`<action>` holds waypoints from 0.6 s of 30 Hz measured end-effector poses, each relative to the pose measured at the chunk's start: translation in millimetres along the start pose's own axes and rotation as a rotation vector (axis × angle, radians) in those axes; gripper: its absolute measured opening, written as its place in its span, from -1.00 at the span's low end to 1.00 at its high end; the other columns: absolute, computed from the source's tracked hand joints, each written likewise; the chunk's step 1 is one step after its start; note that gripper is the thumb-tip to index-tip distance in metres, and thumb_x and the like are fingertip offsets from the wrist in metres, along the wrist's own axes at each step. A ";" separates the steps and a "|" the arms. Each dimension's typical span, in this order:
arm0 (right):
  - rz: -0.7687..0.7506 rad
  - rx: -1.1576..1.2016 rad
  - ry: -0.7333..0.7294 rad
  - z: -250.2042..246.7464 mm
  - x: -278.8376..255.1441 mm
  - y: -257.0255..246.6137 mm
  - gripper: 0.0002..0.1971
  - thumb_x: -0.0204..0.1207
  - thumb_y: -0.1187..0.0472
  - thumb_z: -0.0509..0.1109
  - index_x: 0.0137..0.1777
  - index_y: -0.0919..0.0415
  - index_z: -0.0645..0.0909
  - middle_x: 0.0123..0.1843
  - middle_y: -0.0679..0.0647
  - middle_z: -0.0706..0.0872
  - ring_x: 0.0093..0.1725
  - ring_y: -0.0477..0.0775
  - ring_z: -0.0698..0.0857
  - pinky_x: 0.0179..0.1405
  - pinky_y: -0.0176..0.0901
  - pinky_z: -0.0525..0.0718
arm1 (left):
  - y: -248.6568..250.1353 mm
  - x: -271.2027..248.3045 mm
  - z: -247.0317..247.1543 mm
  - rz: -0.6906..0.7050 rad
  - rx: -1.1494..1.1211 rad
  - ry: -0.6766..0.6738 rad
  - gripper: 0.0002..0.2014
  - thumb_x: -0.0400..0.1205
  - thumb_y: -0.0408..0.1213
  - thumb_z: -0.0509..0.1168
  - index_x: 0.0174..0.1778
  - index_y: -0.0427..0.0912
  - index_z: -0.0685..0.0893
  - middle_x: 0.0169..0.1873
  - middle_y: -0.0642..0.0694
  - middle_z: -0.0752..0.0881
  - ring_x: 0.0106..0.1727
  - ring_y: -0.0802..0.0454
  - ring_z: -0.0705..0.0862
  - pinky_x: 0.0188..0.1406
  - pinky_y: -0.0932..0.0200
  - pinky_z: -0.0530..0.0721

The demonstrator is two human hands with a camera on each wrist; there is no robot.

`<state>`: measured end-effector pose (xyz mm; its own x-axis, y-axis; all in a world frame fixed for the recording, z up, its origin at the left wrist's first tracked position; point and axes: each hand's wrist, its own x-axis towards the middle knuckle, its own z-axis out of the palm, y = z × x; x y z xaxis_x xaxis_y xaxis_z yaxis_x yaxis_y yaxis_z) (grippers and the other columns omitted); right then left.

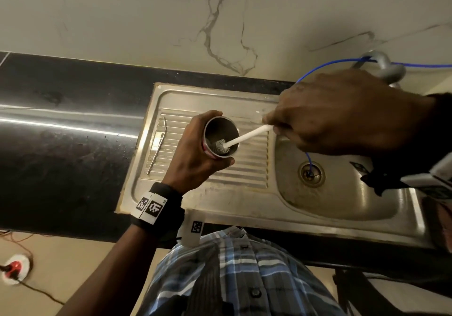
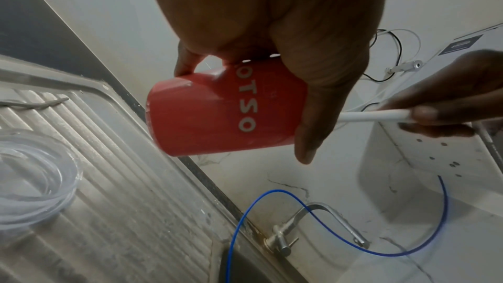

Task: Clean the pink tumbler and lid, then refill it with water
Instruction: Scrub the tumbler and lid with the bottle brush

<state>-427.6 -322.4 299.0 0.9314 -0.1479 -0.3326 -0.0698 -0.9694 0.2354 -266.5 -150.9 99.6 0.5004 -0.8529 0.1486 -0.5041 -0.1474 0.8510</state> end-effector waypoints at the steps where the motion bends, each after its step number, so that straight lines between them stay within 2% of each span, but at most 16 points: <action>1: 0.011 0.004 0.001 -4.7 -2.4 0.5 -0.73 0.75 -0.11 0.11 0.27 -0.26 0.63 0.00 -0.14 0.64 -0.11 0.02 0.69 -0.49 -0.16 0.30 | -1.7 1.6 -1.0 -0.003 0.019 0.016 -0.03 0.33 -0.24 0.82 0.63 -0.07 0.47 0.45 -0.01 0.63 0.43 0.06 0.62 0.38 0.37 0.58; 2: 0.023 -0.001 0.000 -9.3 -3.6 0.5 -0.76 0.75 -0.11 0.12 0.19 -0.21 0.62 -0.03 -0.14 0.63 -0.16 -0.02 0.67 -0.52 -0.17 0.25 | -2.7 3.1 -1.6 -0.004 0.026 0.027 -0.03 0.33 -0.23 0.81 0.63 -0.08 0.47 0.45 -0.01 0.63 0.44 0.05 0.62 0.39 0.34 0.59; 4: 0.030 -0.010 -0.011 -14.0 -1.6 -3.0 -0.82 0.72 -0.07 0.16 -0.05 -0.09 0.52 -0.19 -0.11 0.52 -0.31 -0.10 0.54 -0.55 -0.17 0.20 | -1.2 5.9 0.3 0.012 0.047 0.023 -0.03 0.33 -0.22 0.81 0.63 -0.08 0.47 0.45 -0.02 0.63 0.44 0.01 0.62 0.42 0.13 0.66; 6: 0.029 0.035 -0.033 -14.5 4.3 -11.0 -0.74 0.69 0.02 0.20 -0.25 0.01 0.35 -0.28 -0.08 0.41 -0.39 -0.12 0.42 -0.54 -0.15 0.24 | 4.0 8.6 7.3 0.060 0.073 0.013 -0.04 0.33 -0.19 0.81 0.63 -0.09 0.48 0.44 -0.03 0.63 0.43 -0.03 0.63 0.40 -0.09 0.69; 7: 0.023 0.059 -0.039 -13.5 7.8 -14.3 -0.69 0.68 0.05 0.22 -0.30 0.01 0.28 -0.29 -0.07 0.39 -0.40 -0.11 0.40 -0.53 -0.16 0.24 | 8.3 9.6 11.1 0.083 0.068 0.011 -0.04 0.33 -0.18 0.81 0.63 -0.10 0.48 0.44 -0.03 0.62 0.42 -0.04 0.63 0.38 -0.13 0.69; 9: 0.022 0.088 -0.049 -13.4 12.6 -17.9 -0.65 0.69 0.07 0.22 -0.32 0.00 0.22 -0.29 -0.06 0.39 -0.40 -0.11 0.39 -0.51 -0.16 0.23 | 14.3 11.9 16.9 0.111 0.050 0.011 -0.06 0.35 -0.17 0.79 0.63 -0.11 0.48 0.44 -0.01 0.61 0.41 -0.04 0.63 0.36 -0.13 0.69; 12: 0.016 0.092 -0.057 -12.7 9.0 -13.2 -0.65 0.69 0.08 0.23 -0.33 -0.01 0.23 -0.31 -0.06 0.41 -0.40 -0.11 0.42 -0.51 -0.17 0.27 | 12.8 12.6 19.0 0.109 0.041 0.020 -0.07 0.38 -0.14 0.75 0.64 -0.08 0.44 0.46 -0.03 0.59 0.44 -0.07 0.61 0.38 -0.16 0.70; 14: 0.004 0.104 -0.049 -15.2 0.5 -3.4 -0.67 0.67 0.05 0.25 -0.33 0.00 0.31 -0.34 -0.05 0.45 -0.40 -0.08 0.50 -0.51 -0.13 0.41 | 7.6 13.0 18.6 0.105 0.083 0.033 -0.09 0.38 -0.11 0.72 0.63 -0.08 0.45 0.46 -0.04 0.60 0.44 -0.05 0.60 0.38 -0.24 0.69; 16: -0.003 0.112 -0.037 -22.0 -9.7 5.3 -0.69 0.66 -0.04 0.24 -0.31 -0.01 0.38 -0.34 -0.06 0.49 -0.38 -0.06 0.57 -0.41 -0.04 0.62 | 0.7 10.8 16.7 0.075 0.143 0.056 -0.11 0.37 -0.09 0.70 0.61 -0.09 0.47 0.44 -0.07 0.62 0.42 -0.05 0.59 0.35 -0.31 0.68; 18: -0.007 0.109 -0.023 -24.7 -15.8 10.3 -0.67 0.68 -0.10 0.21 -0.30 -0.04 0.34 -0.32 -0.07 0.48 -0.36 -0.06 0.57 -0.34 0.00 0.67 | -1.3 8.0 13.7 0.041 0.147 0.093 -0.09 0.35 -0.13 0.74 0.61 -0.08 0.48 0.44 -0.08 0.62 0.42 -0.08 0.59 0.33 -0.31 0.69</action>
<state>-434.2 -325.2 329.2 0.9238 -0.1437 -0.3550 -0.1025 -0.9859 0.1324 -271.4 -164.4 92.8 0.5368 -0.8106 0.2341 -0.6199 -0.1907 0.7612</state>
